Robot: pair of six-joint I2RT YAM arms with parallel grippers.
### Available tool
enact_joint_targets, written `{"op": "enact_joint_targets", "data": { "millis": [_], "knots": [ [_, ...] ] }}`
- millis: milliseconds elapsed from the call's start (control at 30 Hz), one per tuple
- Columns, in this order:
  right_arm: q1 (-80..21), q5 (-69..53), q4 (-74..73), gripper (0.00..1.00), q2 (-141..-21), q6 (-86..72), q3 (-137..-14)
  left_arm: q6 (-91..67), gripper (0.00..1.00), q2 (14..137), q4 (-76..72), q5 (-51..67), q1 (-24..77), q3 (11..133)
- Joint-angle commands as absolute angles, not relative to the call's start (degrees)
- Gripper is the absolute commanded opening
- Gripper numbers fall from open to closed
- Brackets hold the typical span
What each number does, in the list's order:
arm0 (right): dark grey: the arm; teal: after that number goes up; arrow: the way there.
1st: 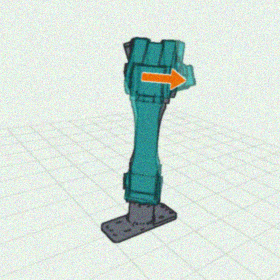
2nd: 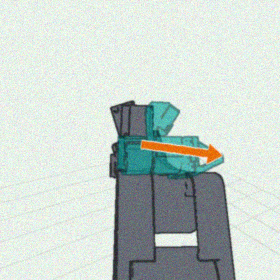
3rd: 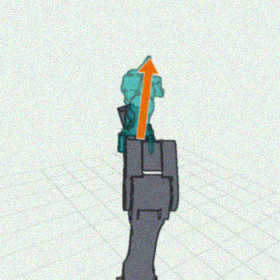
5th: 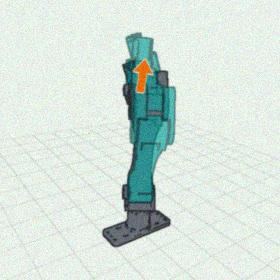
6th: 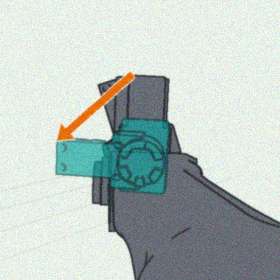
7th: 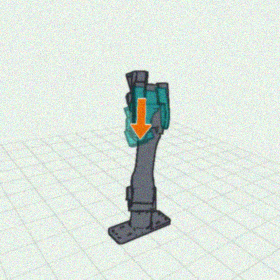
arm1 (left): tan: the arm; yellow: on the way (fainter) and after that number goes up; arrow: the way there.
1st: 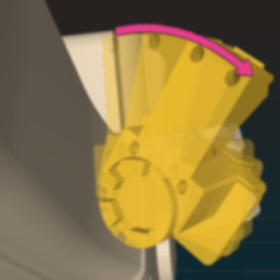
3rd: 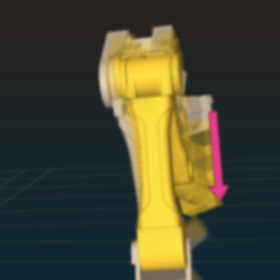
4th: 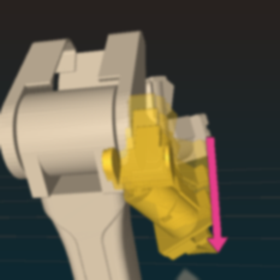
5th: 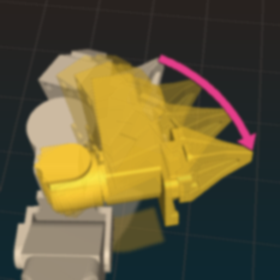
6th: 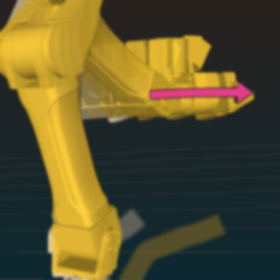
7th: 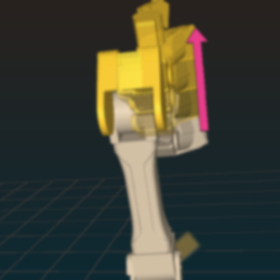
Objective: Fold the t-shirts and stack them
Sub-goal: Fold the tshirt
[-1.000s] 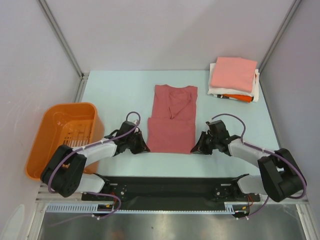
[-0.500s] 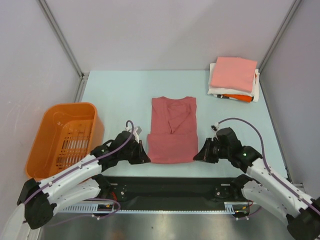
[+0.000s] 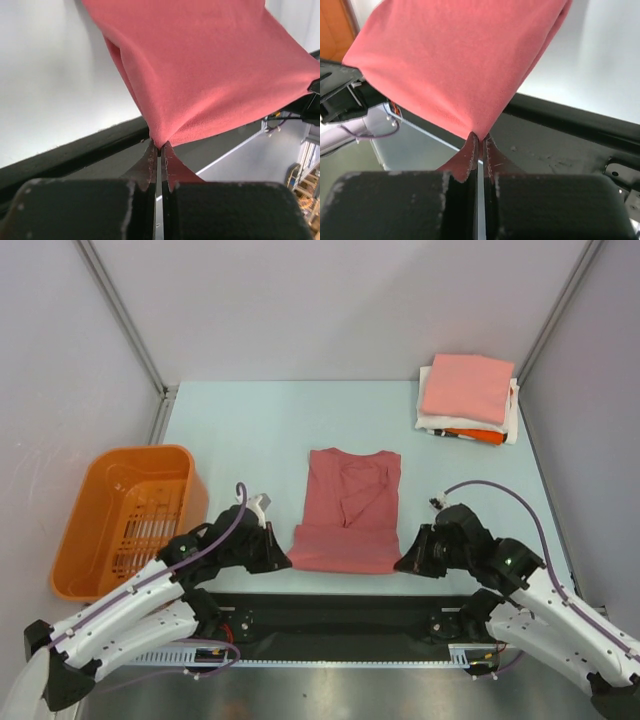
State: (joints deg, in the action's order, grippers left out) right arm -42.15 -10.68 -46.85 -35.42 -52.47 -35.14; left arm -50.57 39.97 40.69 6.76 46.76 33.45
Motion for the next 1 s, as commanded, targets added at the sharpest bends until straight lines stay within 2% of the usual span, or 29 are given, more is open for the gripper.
{"op": "enact_joint_targets", "data": {
  "millis": [0, 133, 433, 967],
  "knots": [
    [-41.58, -3.17, -50.09, 0.00, -40.24, -48.52, -43.93, -47.38, 0.00, 44.20, 44.21, 0.62, 46.67, 41.03],
    [-36.84, -2.98, -50.36, 0.00, -47.62, -42.82, -51.31, -42.81, 0.00, 51.31, 44.56, -1.58, 45.01, 50.08],
    [-23.05, -10.27, -44.04, 0.00, -65.01, -31.30, -62.40, -34.37, 0.00, 72.03, 42.02, 5.09, 31.92, 67.13],
    [-12.48, -18.19, -39.55, 0.00, -91.75, -24.35, -78.04, -29.36, 0.00, 107.56, 45.70, 15.55, 20.66, 96.31]
  ]
}}
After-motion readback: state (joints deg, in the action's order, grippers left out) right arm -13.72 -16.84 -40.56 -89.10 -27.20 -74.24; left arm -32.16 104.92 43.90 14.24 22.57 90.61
